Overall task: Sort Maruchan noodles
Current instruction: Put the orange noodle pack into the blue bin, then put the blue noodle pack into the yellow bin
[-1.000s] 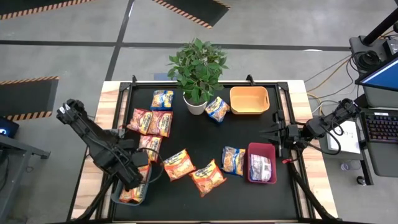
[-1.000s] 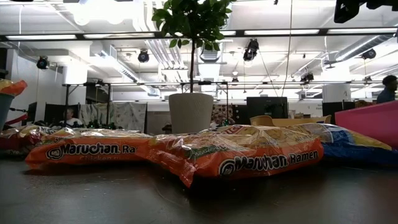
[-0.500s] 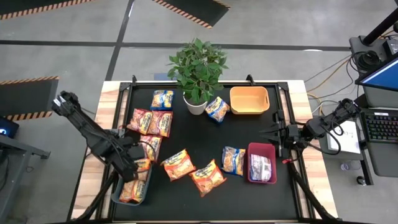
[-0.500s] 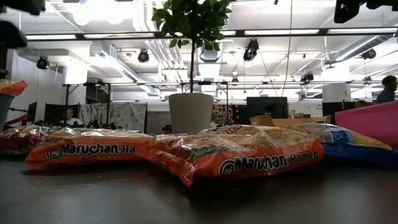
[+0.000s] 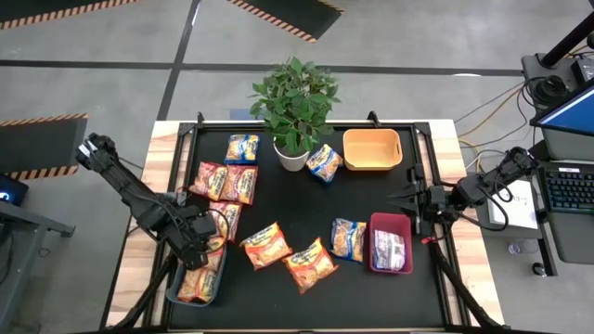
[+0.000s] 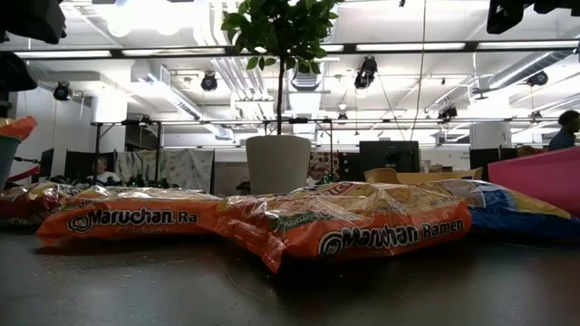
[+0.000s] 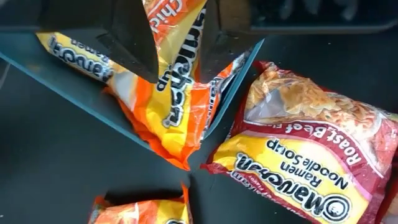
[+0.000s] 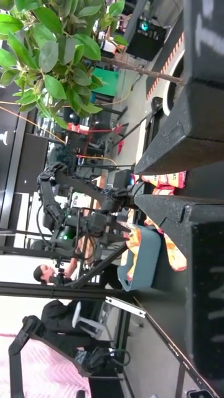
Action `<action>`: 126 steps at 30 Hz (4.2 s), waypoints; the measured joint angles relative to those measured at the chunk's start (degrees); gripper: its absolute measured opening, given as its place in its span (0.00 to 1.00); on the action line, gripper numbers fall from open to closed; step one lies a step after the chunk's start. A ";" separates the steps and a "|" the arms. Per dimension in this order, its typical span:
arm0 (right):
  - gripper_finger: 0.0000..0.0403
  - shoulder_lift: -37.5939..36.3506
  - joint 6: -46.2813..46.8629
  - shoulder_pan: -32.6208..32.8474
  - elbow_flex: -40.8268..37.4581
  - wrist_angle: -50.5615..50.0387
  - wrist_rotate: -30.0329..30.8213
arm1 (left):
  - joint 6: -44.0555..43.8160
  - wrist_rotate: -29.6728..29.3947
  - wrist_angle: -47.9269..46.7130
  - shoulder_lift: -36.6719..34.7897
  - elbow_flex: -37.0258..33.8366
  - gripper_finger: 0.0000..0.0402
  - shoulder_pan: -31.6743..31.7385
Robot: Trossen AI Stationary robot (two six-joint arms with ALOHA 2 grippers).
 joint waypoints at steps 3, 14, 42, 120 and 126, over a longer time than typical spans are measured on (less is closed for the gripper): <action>0.13 0.00 0.00 -0.02 0.00 0.00 0.00 | 0.66 -0.02 -0.59 1.43 0.00 0.13 0.00; 0.13 0.00 0.50 0.00 0.00 0.02 0.00 | 1.05 -10.14 -7.34 6.33 9.24 0.00 -3.33; 0.13 0.04 0.46 -0.01 0.00 0.03 0.00 | -12.70 -26.46 -28.82 38.76 25.40 0.00 -15.93; 0.13 39.86 21.42 -32.79 17.23 3.31 -0.70 | 87.93 -16.61 73.40 1.76 -12.98 0.06 39.45; 0.13 47.36 21.46 -34.79 23.81 -5.00 -0.81 | 86.64 -16.17 73.43 1.60 -12.98 0.06 39.45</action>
